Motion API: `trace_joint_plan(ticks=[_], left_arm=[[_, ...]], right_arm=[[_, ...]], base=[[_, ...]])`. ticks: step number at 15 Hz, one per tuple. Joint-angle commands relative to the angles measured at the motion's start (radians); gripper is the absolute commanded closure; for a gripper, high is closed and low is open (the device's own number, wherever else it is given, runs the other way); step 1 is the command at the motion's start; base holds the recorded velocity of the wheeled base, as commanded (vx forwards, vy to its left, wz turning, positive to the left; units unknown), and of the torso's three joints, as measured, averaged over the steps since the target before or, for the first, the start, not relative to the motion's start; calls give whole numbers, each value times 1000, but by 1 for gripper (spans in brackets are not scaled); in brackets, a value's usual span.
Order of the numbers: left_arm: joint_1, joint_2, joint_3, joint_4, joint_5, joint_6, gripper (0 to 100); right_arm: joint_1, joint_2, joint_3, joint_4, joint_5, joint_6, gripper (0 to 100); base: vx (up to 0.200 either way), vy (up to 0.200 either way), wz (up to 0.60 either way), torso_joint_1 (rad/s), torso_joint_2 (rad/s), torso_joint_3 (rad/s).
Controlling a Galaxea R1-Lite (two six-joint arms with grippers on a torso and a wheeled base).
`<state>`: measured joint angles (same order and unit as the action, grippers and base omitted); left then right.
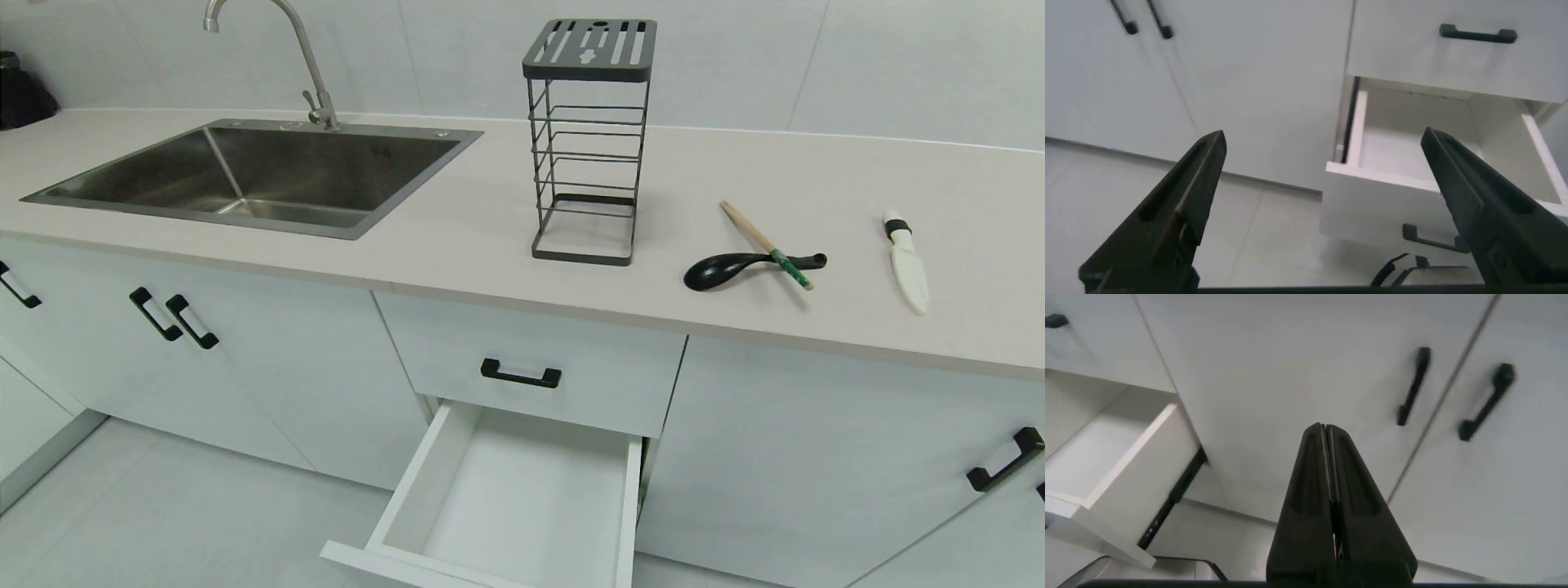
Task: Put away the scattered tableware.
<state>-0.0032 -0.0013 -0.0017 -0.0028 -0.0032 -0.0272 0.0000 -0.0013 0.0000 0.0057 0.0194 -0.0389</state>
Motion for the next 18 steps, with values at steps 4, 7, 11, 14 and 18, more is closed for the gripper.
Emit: trace_joint_plan(ticks=[4, 7, 11, 14, 18], left_arm=[[0, 1, 0, 0, 0, 0, 0], [0, 1, 0, 0, 0, 0, 0], [0, 1, 0, 1, 0, -3, 0], [0, 1, 0, 0, 0, -3, 0], [0, 1, 0, 0, 0, 0, 0]], right_arm=[[0, 1, 0, 0, 1, -1, 100], [0, 1, 0, 0, 1, 1, 100], [0, 1, 0, 0, 1, 1, 100], [0, 1, 0, 0, 1, 2, 100], [0, 1, 0, 0, 1, 14, 100]], base=[[0, 0, 0, 0, 0, 0], [0, 0, 0, 0, 0, 0], [0, 0, 0, 52, -112, -49], [0, 0, 0, 190, -430, -199], [0, 0, 0, 288, -484, -232]])
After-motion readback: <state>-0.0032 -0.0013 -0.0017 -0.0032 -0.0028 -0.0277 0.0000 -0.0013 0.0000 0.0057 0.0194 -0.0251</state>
